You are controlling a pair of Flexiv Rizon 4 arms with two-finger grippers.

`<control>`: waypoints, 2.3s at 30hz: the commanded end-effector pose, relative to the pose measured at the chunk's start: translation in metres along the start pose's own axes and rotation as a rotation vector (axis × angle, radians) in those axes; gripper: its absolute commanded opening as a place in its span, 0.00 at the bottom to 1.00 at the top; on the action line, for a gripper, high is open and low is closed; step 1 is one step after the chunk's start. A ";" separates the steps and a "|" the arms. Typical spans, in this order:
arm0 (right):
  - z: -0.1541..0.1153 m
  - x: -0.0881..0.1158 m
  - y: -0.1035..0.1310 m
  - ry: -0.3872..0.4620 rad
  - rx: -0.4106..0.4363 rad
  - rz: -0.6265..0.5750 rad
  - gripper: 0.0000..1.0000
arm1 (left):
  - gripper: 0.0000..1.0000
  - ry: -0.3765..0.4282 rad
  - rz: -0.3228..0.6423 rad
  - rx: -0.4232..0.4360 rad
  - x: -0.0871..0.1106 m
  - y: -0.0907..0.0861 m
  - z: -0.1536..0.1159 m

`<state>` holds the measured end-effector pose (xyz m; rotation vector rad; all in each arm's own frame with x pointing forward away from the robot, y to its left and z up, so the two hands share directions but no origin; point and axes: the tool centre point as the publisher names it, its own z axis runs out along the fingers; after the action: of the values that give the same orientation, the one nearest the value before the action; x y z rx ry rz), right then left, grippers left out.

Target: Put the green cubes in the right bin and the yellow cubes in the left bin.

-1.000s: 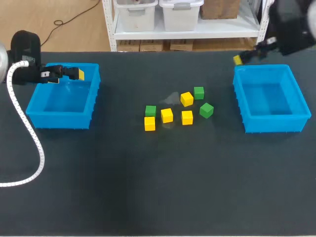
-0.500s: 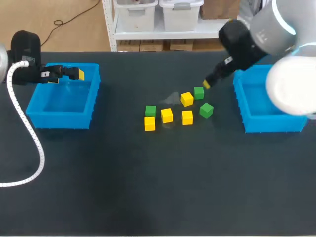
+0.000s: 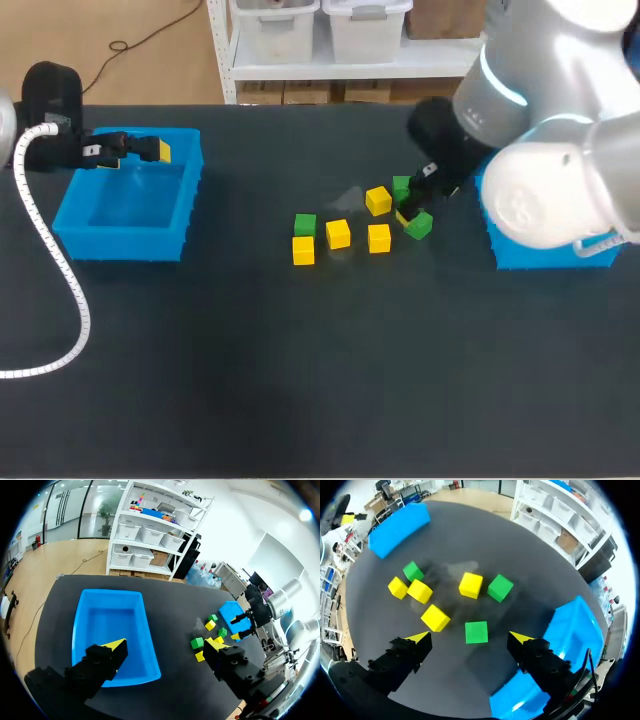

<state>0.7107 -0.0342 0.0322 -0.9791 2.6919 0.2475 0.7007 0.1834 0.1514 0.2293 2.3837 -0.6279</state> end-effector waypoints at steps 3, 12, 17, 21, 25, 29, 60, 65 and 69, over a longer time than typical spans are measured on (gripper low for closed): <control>0.020 0.002 -0.005 0.039 0.013 0.004 1.00 | 1.00 -0.006 0.001 0.007 0.001 0.001 0.000; 0.028 0.009 -0.006 0.077 0.067 -0.022 1.00 | 1.00 -0.006 0.001 0.007 0.001 0.001 0.000; 0.030 0.010 -0.006 0.085 0.080 -0.022 1.00 | 1.00 -0.006 0.001 0.007 0.001 0.001 0.000; 0.034 0.013 -0.007 0.103 0.109 -0.023 1.00 | 1.00 -0.006 0.001 0.007 0.001 0.001 0.000; 0.038 0.015 -0.009 0.116 0.148 -0.018 1.00 | 1.00 -0.006 0.001 0.007 0.001 0.001 0.000; 0.041 0.016 -0.010 0.123 0.164 -0.013 0.54 | 1.00 -0.006 0.001 0.007 0.001 0.001 0.000; -0.097 0.003 -0.083 -0.235 0.367 0.270 0.00 | 1.00 -0.006 0.001 0.007 0.001 0.001 0.000; -0.094 0.027 -0.102 -0.209 0.375 0.363 0.00 | 1.00 -0.006 0.001 0.007 0.001 0.001 0.000; -0.085 0.047 -0.115 -0.166 0.378 0.432 0.00 | 1.00 -0.006 0.001 0.007 0.001 0.001 0.000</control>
<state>0.7396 -0.1632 0.0970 -0.2646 2.6875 -0.1115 0.7007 0.1834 0.1514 0.2293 2.3837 -0.6278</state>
